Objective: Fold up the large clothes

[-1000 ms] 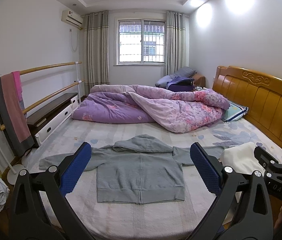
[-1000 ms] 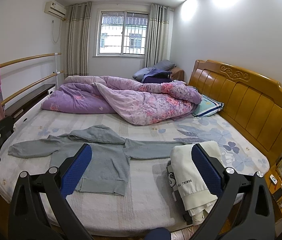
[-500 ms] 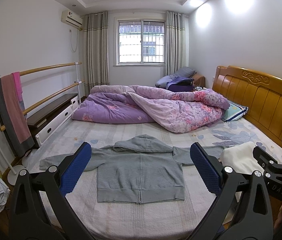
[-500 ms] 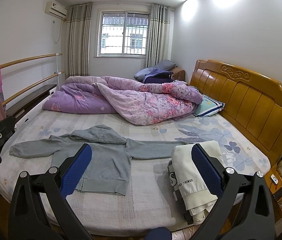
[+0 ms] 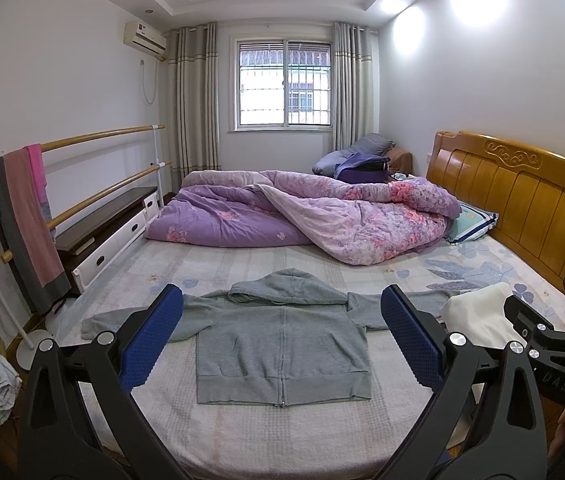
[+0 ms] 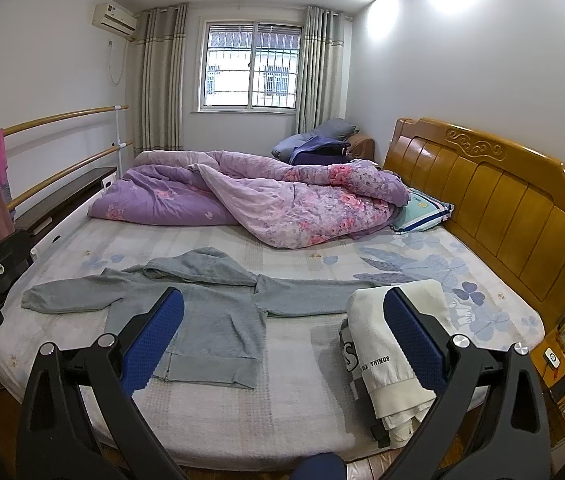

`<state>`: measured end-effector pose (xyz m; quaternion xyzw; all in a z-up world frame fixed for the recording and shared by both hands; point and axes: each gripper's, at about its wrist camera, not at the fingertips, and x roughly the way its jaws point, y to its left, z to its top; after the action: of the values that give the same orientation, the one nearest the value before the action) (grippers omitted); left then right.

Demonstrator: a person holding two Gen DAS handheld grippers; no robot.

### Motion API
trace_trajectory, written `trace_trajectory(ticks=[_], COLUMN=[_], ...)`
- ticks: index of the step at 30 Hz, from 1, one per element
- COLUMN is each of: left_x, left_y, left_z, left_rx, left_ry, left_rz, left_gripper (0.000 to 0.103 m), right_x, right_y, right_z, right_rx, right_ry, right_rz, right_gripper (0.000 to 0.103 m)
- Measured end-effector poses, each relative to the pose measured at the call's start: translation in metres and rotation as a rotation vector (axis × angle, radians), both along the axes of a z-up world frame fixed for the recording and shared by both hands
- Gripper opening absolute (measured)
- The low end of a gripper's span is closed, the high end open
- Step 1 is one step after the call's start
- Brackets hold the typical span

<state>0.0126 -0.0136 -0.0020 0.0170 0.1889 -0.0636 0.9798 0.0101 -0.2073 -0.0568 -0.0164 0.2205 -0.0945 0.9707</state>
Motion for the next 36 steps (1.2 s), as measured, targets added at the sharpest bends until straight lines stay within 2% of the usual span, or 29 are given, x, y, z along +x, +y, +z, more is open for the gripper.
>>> trace_trajectory(ticks=[28,36], left_x=[-0.003,-0.006], left_y=[0.004,0.012], left_z=[0.000,-0.009], left_rx=[0.013,0.032], left_ry=[-0.003,0.006], left_rz=[0.007,0.023], left_gripper=[0.098,0.098], right_x=[-0.005,-0.007], right_y=[0.000,-0.005], right_z=[0.001,-0.003], right_rx=[0.030,0.060], right_ry=[-0.013,-0.012], right_rz=[0.034,0.057], right_gripper=[0.096,0.096])
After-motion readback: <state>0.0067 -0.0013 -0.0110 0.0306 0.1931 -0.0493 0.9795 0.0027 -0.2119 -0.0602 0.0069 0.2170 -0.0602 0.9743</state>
